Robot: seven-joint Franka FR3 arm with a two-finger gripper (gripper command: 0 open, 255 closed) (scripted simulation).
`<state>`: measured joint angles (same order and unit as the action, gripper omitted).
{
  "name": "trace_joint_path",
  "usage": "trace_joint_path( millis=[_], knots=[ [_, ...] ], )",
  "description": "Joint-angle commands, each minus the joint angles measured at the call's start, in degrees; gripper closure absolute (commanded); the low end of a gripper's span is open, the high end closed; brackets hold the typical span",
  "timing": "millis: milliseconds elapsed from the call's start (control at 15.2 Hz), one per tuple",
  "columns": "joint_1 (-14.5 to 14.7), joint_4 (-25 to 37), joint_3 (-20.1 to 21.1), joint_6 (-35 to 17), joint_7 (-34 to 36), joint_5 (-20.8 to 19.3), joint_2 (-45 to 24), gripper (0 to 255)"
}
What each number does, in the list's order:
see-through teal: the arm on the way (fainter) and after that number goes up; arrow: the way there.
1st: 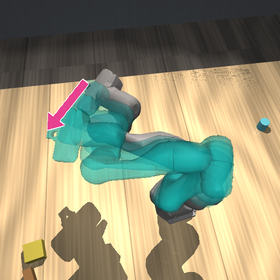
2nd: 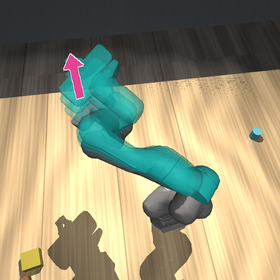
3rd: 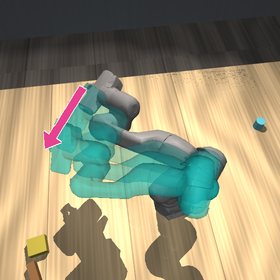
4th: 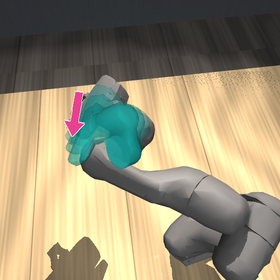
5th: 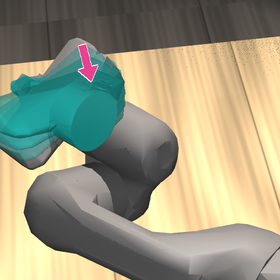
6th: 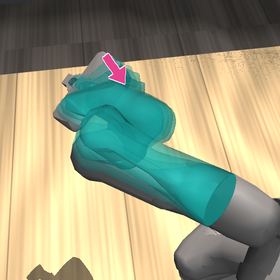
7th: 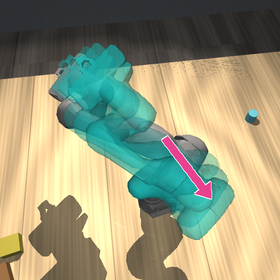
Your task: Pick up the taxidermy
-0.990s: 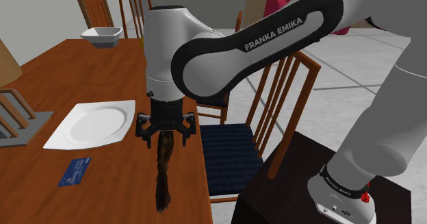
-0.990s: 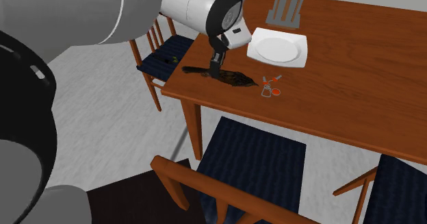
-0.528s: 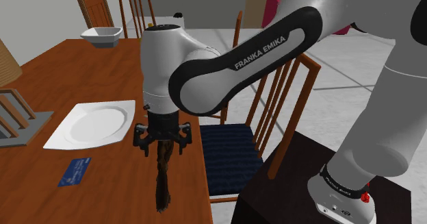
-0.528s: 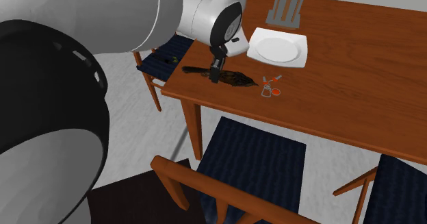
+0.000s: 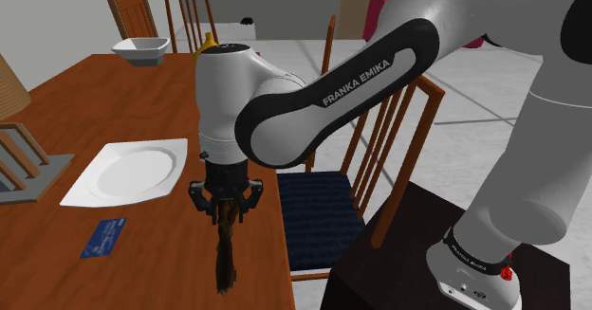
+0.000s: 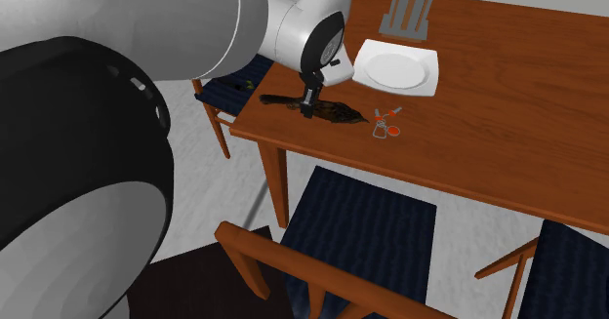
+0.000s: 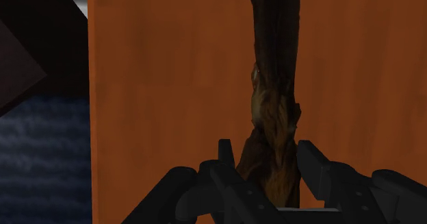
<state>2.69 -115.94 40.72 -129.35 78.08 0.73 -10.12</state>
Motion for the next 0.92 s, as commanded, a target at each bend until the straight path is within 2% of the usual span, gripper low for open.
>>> trace_joint_path(
  millis=[0,264,858],
  knots=[
    [0.00,-0.03,-0.02,-0.03,0.00,-0.01,-0.04,255],
    [0.00,-0.04,-0.01,-0.04,0.01,-0.01,-0.03,255],
    [-0.81,3.80,0.50,6.45,-1.11,2.47,3.33,255]
  ],
)
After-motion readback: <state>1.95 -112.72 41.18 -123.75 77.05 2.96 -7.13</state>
